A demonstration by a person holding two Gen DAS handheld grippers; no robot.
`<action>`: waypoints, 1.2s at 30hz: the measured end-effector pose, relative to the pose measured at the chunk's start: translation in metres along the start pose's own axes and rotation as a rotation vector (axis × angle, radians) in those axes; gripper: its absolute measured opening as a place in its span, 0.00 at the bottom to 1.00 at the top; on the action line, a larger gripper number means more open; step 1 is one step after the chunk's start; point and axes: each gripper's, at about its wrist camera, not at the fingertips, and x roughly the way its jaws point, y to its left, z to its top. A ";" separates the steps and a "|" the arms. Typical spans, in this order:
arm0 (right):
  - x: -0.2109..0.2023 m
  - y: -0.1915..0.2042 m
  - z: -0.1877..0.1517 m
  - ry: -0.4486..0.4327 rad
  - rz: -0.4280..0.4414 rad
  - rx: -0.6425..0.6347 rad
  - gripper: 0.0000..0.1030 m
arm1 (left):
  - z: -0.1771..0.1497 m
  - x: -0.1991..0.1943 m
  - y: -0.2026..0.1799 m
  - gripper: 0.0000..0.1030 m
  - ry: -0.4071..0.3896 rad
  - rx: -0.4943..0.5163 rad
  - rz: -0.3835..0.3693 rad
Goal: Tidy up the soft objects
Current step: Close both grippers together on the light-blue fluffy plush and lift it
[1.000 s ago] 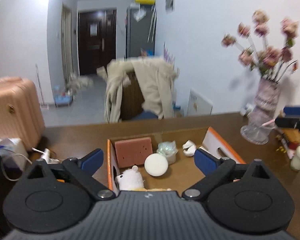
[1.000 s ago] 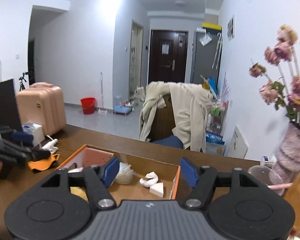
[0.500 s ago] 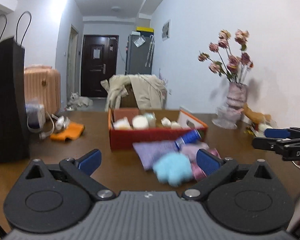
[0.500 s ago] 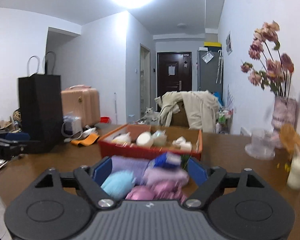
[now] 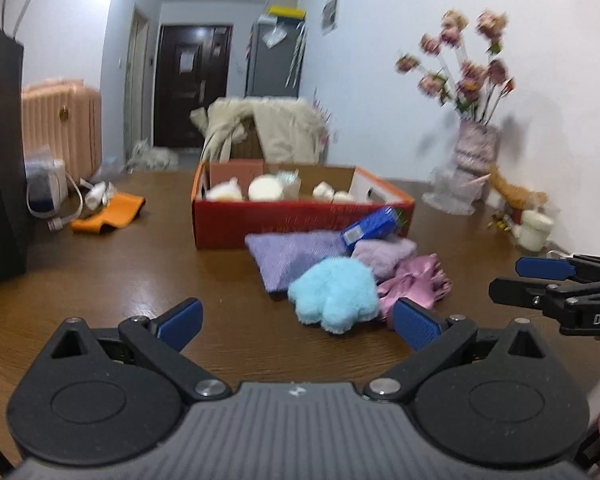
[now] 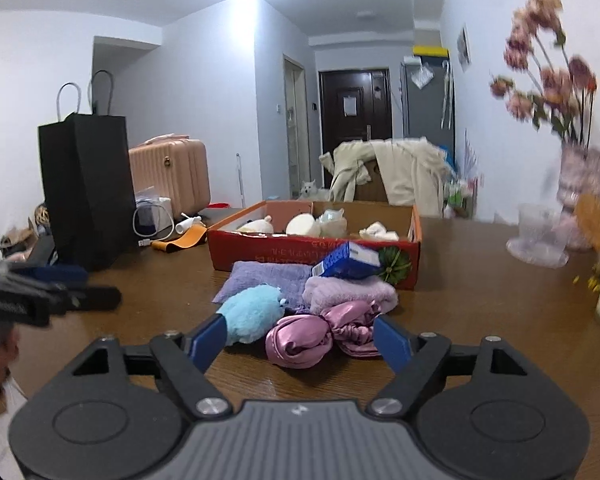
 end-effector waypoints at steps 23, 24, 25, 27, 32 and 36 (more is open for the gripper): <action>0.160 -0.008 0.015 0.207 0.148 0.195 0.31 | -0.001 0.131 0.053 0.40 0.215 -0.317 -0.329; 0.162 -0.009 0.015 0.212 0.152 0.207 0.32 | -0.001 0.132 0.054 0.40 0.217 -0.321 -0.331; 0.163 -0.011 0.017 0.218 0.160 0.218 0.34 | -0.001 0.132 0.054 0.40 0.217 -0.322 -0.332; 0.168 -0.014 0.018 0.242 0.176 0.234 0.39 | -0.001 0.132 0.053 0.38 0.219 -0.320 -0.326; 0.174 -0.010 0.021 0.265 0.205 0.233 0.37 | -0.001 0.128 0.052 0.34 0.214 -0.323 -0.307; 0.157 -0.003 0.025 0.233 0.244 0.254 0.34 | 0.001 0.103 0.051 0.34 0.165 -0.324 -0.298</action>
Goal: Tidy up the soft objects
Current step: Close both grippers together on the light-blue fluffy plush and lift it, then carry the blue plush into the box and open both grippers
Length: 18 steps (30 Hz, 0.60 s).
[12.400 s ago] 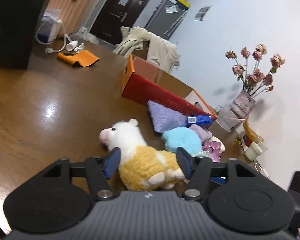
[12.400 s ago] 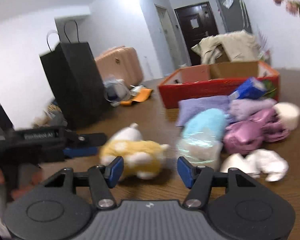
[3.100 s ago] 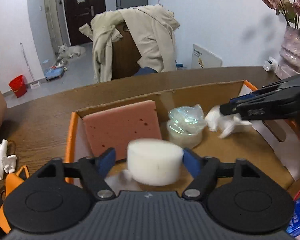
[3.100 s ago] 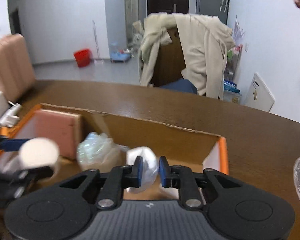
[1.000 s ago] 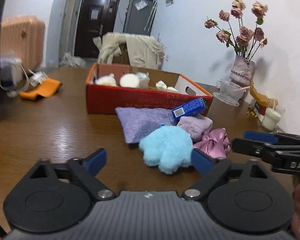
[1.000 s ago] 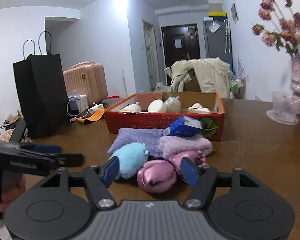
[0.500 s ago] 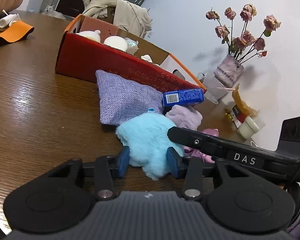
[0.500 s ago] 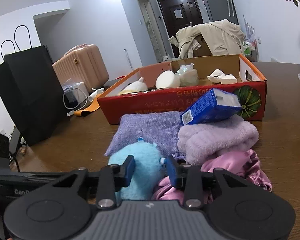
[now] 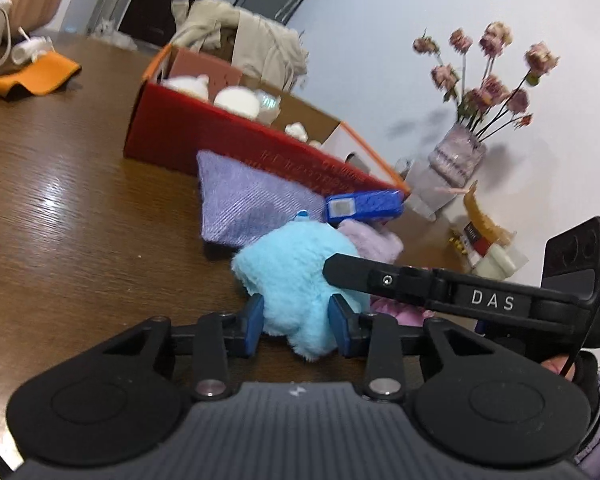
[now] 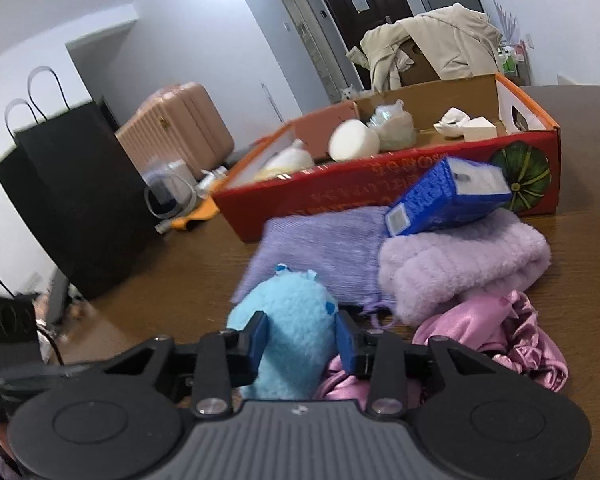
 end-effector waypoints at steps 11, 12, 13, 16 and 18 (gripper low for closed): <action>-0.101 0.054 -0.019 -0.197 0.083 -0.069 0.28 | -0.018 -0.094 -0.049 0.34 -0.169 0.078 -0.062; -0.108 0.056 -0.020 -0.211 0.090 -0.067 0.26 | -0.019 -0.098 -0.052 0.35 -0.186 0.081 -0.066; -0.114 0.057 -0.021 -0.220 0.091 -0.066 0.25 | -0.020 -0.100 -0.055 0.37 -0.195 0.087 -0.069; -0.126 0.056 -0.023 -0.232 0.099 -0.052 0.22 | -0.022 -0.097 -0.062 0.46 -0.196 0.093 -0.064; -0.131 0.052 -0.024 -0.242 0.088 -0.042 0.20 | -0.021 -0.090 -0.063 0.45 -0.177 0.080 -0.082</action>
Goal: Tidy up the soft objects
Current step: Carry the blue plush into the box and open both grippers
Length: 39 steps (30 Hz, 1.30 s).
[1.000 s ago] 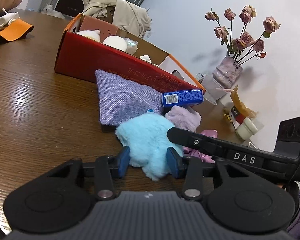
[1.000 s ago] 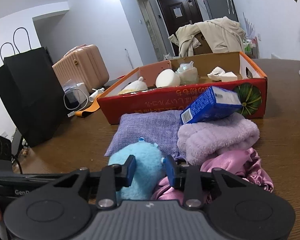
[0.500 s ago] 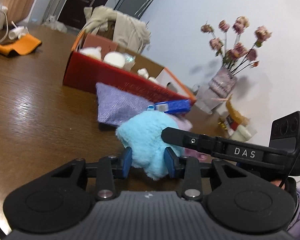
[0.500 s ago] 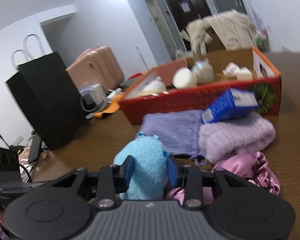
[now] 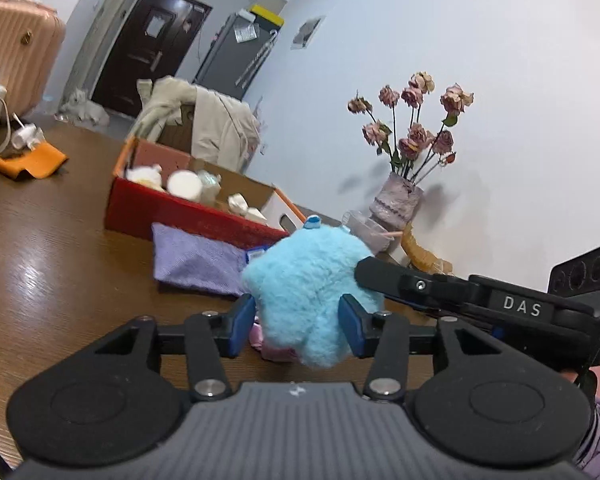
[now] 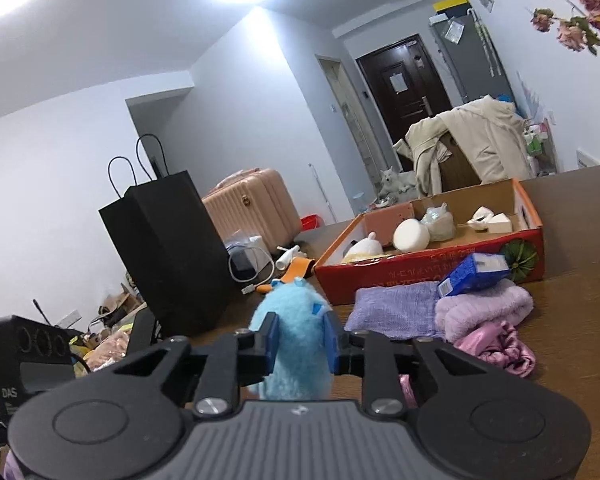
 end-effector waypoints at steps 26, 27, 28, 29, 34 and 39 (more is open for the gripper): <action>0.022 -0.054 -0.069 0.263 -0.058 0.014 0.50 | -0.048 0.045 0.030 0.50 0.310 -0.033 0.013; 0.023 -0.053 -0.070 0.262 -0.046 0.025 0.46 | -0.050 0.045 0.031 0.46 0.312 -0.045 0.001; 0.023 -0.052 -0.070 0.258 -0.032 0.027 0.39 | -0.050 0.045 0.031 0.46 0.309 -0.047 -0.002; 0.022 -0.051 -0.071 0.255 -0.025 0.027 0.39 | -0.051 0.044 0.030 0.45 0.302 -0.041 0.001; 0.019 -0.043 -0.061 0.230 -0.027 0.011 0.34 | -0.038 0.037 0.020 0.40 0.239 -0.007 0.008; 0.032 -0.035 -0.002 0.108 -0.033 -0.063 0.34 | 0.033 0.055 0.011 0.40 0.127 0.072 -0.006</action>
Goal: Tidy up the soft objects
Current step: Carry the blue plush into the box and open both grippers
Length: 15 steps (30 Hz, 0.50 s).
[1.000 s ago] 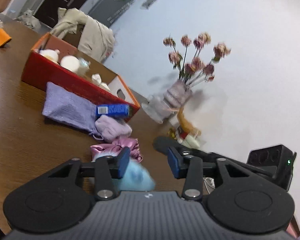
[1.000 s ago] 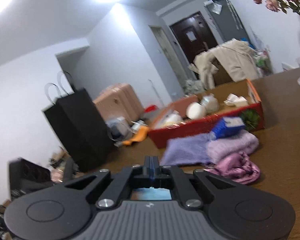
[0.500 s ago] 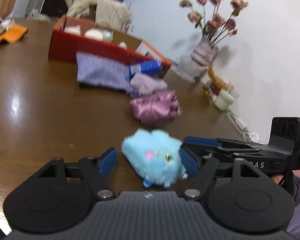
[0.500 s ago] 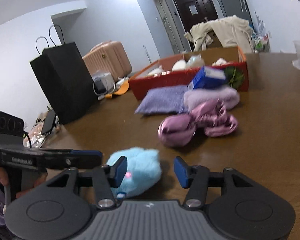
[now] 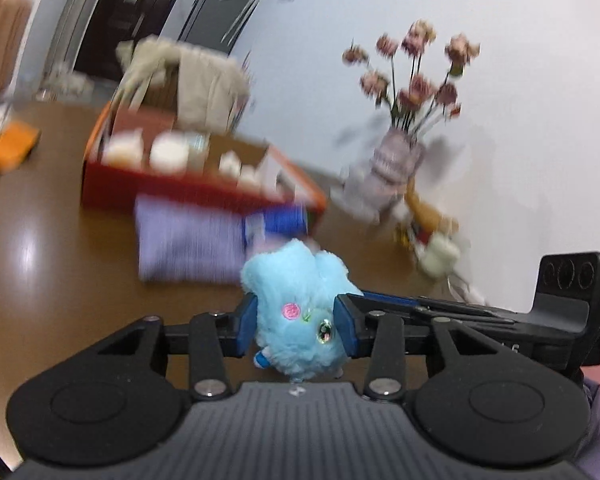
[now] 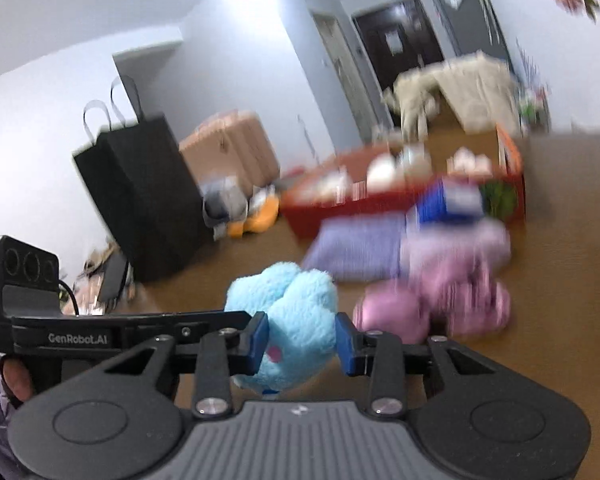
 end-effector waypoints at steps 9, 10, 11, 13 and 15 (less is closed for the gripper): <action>0.119 -0.084 0.142 0.070 -0.118 -0.026 0.32 | 0.137 0.143 0.052 0.37 0.076 -0.045 0.082; 0.136 -0.095 0.148 0.107 -0.123 -0.011 0.32 | 0.141 0.158 0.061 0.37 0.102 -0.055 0.104; 0.154 -0.104 0.153 0.150 -0.127 -0.010 0.32 | 0.142 0.170 0.069 0.36 0.121 -0.056 0.124; 0.188 -0.117 0.154 0.231 -0.143 -0.014 0.30 | 0.139 0.192 0.084 0.37 0.180 -0.048 0.173; 0.216 -0.122 0.150 0.308 -0.139 -0.040 0.15 | 0.133 0.202 0.097 0.41 0.216 -0.041 0.204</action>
